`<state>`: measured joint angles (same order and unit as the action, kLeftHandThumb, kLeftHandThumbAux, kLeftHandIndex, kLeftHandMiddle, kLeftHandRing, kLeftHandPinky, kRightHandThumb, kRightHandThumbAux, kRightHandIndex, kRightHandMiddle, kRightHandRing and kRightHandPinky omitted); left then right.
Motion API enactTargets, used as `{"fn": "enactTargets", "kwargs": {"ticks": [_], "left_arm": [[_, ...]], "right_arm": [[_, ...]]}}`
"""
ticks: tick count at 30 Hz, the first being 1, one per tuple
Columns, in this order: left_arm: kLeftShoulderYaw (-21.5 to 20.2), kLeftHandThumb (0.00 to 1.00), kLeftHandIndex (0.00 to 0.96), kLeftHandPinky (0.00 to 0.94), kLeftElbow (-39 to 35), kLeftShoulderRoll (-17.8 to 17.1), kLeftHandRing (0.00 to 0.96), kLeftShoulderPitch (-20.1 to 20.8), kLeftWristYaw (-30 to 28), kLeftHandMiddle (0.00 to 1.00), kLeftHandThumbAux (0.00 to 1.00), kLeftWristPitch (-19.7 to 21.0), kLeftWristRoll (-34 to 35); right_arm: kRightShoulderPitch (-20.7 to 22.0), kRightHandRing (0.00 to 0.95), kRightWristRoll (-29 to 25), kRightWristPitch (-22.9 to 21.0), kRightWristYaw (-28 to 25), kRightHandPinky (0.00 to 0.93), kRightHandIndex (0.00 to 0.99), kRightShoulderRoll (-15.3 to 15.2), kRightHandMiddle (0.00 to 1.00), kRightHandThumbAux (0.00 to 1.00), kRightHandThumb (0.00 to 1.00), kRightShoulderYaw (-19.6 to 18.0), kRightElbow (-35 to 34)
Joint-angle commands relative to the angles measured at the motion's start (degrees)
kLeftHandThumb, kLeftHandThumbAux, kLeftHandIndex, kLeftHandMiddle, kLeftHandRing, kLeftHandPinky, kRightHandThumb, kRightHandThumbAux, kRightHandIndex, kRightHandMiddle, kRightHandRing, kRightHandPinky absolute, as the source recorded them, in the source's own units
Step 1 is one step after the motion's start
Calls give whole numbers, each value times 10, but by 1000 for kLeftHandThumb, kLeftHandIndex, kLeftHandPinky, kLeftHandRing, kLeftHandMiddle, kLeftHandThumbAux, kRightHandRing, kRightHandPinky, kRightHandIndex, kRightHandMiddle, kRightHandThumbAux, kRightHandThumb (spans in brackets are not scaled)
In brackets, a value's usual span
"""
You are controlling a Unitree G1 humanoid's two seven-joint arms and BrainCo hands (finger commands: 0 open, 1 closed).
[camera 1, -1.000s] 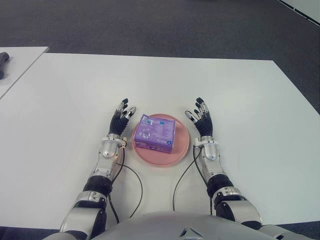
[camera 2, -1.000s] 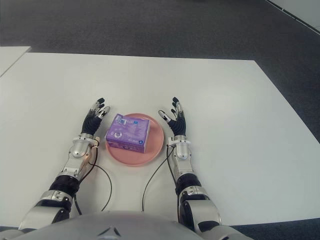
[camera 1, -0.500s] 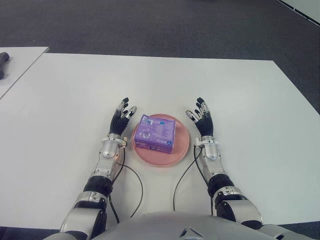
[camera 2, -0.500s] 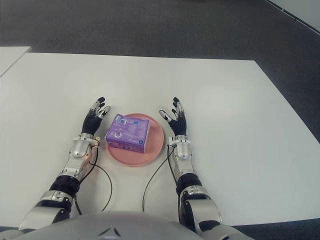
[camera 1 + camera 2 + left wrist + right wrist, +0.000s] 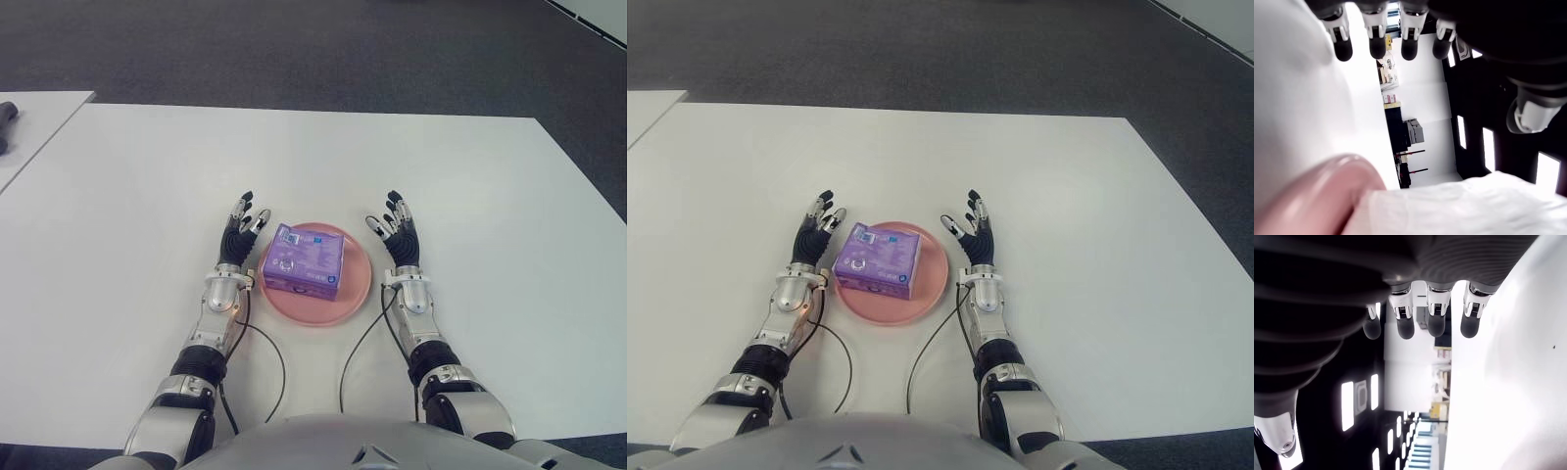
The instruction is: Put the tissue paper into the plate.
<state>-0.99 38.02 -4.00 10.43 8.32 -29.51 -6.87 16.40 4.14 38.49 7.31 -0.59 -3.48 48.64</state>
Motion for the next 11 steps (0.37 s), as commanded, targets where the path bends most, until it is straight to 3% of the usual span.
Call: {"fn": "enactTargets", "kwargs": {"ticks": [1, 11], "left_arm": [[3, 0, 0, 0, -6, 3, 0, -6, 16, 0, 426, -10, -14], [2, 0, 0, 0, -5, 9, 0, -7, 33, 0, 433, -24, -19]], "right_arm": [[-42, 11, -2, -27, -2, 50, 14, 0, 15, 576, 148, 0, 7], [-54, 2, -8, -62, -7, 39, 6, 5, 6, 593, 158, 0, -30]]}}
